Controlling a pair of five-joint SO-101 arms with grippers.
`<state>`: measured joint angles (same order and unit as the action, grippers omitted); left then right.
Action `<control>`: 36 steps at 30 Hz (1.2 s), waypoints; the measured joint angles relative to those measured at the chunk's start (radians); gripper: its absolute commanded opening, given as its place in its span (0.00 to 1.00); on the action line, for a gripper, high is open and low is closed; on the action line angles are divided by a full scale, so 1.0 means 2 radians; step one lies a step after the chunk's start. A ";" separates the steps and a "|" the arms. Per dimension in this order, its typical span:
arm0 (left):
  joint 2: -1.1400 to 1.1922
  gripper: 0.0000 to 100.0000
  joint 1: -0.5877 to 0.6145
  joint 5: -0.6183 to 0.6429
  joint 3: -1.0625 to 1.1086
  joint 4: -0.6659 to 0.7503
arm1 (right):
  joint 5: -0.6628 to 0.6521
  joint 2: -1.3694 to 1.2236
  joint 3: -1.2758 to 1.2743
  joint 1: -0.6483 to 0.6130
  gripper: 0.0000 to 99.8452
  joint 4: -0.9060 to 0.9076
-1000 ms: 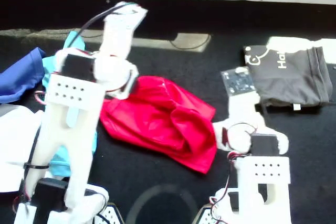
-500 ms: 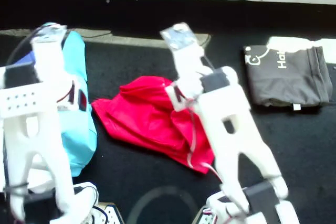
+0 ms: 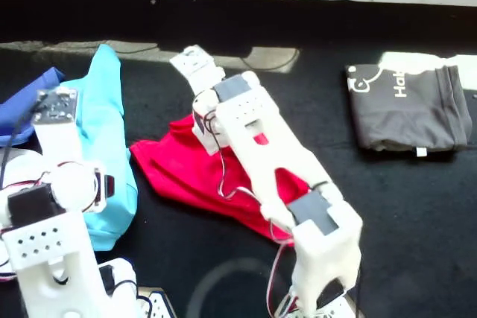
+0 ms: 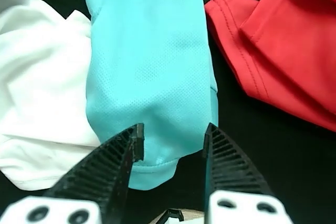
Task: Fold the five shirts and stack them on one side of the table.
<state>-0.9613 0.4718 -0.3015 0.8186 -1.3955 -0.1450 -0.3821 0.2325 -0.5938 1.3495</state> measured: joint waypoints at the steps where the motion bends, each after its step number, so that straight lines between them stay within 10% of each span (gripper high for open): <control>1: 0.010 0.20 0.001 -0.005 0.006 0.007 | 0.000 -0.012 0.014 0.008 0.00 0.000; 21: 0.232 0.19 -0.096 -0.010 0.008 0.077 | 0.000 -0.081 0.275 0.312 0.01 0.006; 28: 0.311 0.19 0.040 -0.077 0.008 0.183 | 0.000 -0.081 0.377 0.337 0.22 0.126; 36: 0.364 0.19 0.222 -0.108 -0.120 0.211 | 0.000 -0.080 0.510 0.337 0.22 0.199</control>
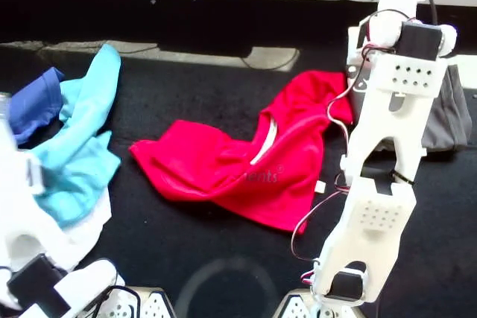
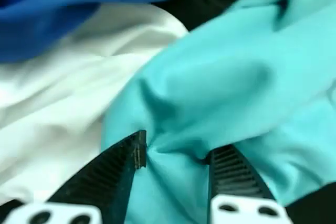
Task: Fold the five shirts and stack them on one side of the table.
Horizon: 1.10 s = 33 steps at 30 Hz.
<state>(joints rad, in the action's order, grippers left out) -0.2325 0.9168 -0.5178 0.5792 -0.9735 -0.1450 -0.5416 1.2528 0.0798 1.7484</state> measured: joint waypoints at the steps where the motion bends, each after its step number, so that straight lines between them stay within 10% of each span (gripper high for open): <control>1: 0.000 0.19 0.005 0.010 -0.024 -0.017 | 0.000 0.000 0.002 0.000 0.22 0.001; 8: -0.019 0.19 -0.071 0.041 -0.141 -0.219 | 0.000 0.005 0.002 0.015 0.22 0.002; 15: -0.132 0.20 -0.286 0.058 -0.173 -0.331 | 0.000 0.124 -0.101 0.054 0.22 0.002; 25: -0.044 0.20 -0.647 0.283 -0.180 -0.291 | 0.000 0.367 -0.364 0.170 0.22 0.002; 33: 0.101 0.20 -0.810 0.477 -0.252 -0.235 | 0.000 0.469 -0.450 0.261 0.22 0.002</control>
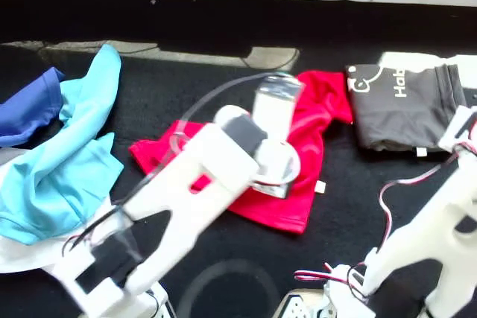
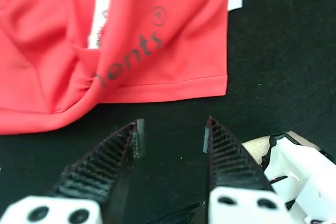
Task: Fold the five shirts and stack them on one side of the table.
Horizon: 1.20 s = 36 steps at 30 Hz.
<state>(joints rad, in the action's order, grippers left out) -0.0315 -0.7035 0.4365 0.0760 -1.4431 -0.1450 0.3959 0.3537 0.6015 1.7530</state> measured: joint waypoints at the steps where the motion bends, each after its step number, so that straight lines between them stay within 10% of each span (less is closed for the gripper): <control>1: 0.017 0.20 -0.012 0.005 -0.013 0.002 | 0.000 0.007 -0.005 0.012 0.22 0.000; 11: 0.180 0.20 -0.095 0.012 -0.085 0.003 | -0.011 0.019 -0.038 0.117 0.22 0.000; 32: 0.385 0.19 -0.089 0.012 -0.255 0.003 | -0.032 0.021 -0.060 0.125 0.22 0.000; 36: 0.387 0.04 -0.077 0.012 -0.257 0.003 | -0.032 0.021 -0.060 0.125 0.22 0.000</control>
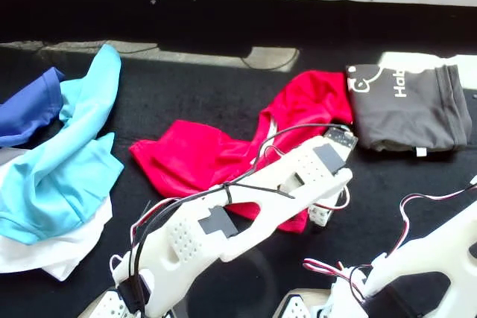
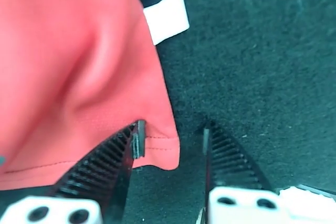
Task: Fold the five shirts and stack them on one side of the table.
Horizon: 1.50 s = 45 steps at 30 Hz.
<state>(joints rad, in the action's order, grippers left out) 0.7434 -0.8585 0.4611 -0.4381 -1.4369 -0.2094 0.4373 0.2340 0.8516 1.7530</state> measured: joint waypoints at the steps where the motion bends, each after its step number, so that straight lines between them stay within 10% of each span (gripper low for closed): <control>1: 0.000 0.00 0.004 0.000 -0.001 0.000 | 0.000 0.000 0.000 0.000 0.22 0.000; 15: -0.010 0.01 0.134 -0.016 -0.124 -0.160 | 0.000 0.000 -0.002 -0.034 0.22 0.000; 31: -0.513 0.01 0.415 -0.367 0.282 -0.163 | 0.069 -0.225 0.023 -0.295 0.22 -0.018; 45: -0.553 0.01 0.562 -0.404 0.323 -0.163 | 0.127 -0.526 0.283 -0.535 0.22 -0.138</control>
<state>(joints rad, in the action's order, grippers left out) -0.3629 0.2662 -0.3460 0.2079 -1.7622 0.0437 -0.6153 0.8002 -0.2194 1.4768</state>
